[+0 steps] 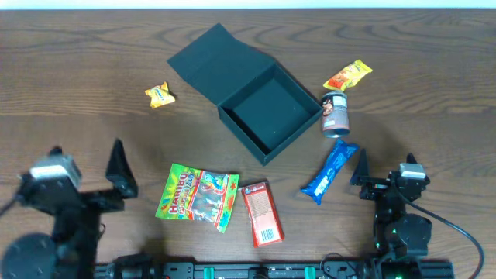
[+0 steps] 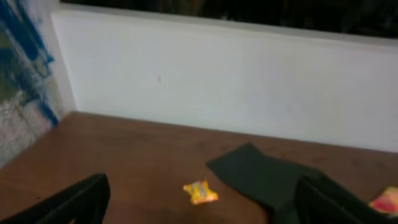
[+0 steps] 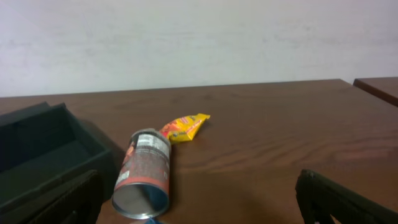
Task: Pack container
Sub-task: 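Move the left gripper toward the red Hello Panda box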
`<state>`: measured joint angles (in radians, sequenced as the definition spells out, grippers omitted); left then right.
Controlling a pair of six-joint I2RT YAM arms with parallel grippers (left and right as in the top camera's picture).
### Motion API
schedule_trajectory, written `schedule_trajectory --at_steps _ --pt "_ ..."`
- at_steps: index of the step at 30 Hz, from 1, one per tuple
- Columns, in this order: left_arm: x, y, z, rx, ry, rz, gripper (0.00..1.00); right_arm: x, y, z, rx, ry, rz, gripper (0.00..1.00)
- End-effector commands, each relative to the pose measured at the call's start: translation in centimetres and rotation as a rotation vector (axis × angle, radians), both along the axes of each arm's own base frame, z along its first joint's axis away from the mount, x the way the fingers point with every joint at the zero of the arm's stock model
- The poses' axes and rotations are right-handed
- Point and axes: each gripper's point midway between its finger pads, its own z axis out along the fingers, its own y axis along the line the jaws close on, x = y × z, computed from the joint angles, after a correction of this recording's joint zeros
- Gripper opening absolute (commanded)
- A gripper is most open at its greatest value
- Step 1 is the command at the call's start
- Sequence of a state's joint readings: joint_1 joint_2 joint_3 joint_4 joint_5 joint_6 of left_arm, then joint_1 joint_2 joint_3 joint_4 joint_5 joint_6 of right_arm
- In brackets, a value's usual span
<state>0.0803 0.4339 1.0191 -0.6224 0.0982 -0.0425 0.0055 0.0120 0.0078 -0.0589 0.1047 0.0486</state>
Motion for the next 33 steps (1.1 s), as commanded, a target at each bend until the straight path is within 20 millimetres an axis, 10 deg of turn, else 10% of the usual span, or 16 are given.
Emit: schedule_trajectory --at_steps 1,22,29,33 --pt "1.3 -1.0 2.0 -0.087 0.097 -0.05 0.95 0.0 -0.3 -0.1 0.006 0.0 -0.011 0.99" --pt "4.7 -1.3 -3.9 -0.379 0.676 0.053 0.95 0.0 -0.3 -0.1 0.006 0.0 -0.011 0.99" --pt "-2.0 -0.5 -13.9 -0.812 1.208 0.686 0.95 0.0 -0.3 -0.1 0.006 0.0 -0.011 0.99" --pt "-3.1 -3.3 -18.8 -0.98 1.383 0.723 0.95 0.0 -0.3 -0.1 0.006 0.0 -0.011 0.99"
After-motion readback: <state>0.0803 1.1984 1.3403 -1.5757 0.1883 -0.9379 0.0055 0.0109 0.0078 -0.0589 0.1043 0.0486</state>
